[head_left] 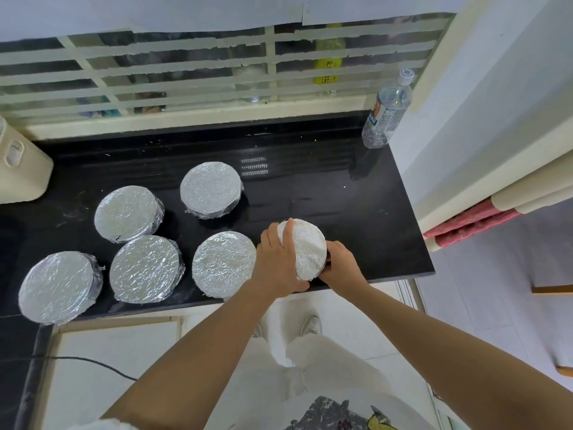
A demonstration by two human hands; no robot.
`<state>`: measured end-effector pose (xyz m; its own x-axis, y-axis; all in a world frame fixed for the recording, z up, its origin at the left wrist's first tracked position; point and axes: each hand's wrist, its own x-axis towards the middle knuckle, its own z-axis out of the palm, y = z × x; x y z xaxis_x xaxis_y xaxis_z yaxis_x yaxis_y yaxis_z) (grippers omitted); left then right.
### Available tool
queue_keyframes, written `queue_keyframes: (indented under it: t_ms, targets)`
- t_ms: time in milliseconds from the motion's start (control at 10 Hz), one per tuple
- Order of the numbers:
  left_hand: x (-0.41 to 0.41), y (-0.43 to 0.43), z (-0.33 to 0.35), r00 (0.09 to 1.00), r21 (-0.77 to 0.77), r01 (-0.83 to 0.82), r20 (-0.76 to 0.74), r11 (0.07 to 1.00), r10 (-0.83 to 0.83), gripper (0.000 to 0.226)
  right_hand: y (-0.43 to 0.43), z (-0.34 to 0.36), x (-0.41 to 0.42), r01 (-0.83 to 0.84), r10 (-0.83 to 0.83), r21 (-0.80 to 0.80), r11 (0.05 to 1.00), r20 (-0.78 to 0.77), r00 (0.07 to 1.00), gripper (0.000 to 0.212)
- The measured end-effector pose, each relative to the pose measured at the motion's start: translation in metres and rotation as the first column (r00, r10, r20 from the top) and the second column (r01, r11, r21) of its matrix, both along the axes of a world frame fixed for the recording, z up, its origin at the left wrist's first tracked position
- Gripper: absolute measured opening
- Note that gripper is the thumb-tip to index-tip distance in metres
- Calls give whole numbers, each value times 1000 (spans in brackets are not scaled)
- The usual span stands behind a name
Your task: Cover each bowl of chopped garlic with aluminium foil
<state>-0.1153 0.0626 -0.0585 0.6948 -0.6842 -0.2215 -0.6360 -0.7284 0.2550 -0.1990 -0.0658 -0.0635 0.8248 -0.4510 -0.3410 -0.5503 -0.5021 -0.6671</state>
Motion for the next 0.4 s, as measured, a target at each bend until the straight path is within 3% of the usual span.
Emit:
queue_keyframes:
  t_ms: [200,300,400]
  targets:
    - [-8,4,4,998,89,26,-50,996,-22,139,-3,-5,-5,-41,41,3,999,-52,998,31]
    - [-10,9,15,994,63,26,-104,998,-20,142,-5,-5,-10,-88,90,22,996,-124,988,54]
    - [-5,14,29,989,-48,-20,-146,999,13,132,-14,-6,-17,-1,10,55,998,-163,987,77]
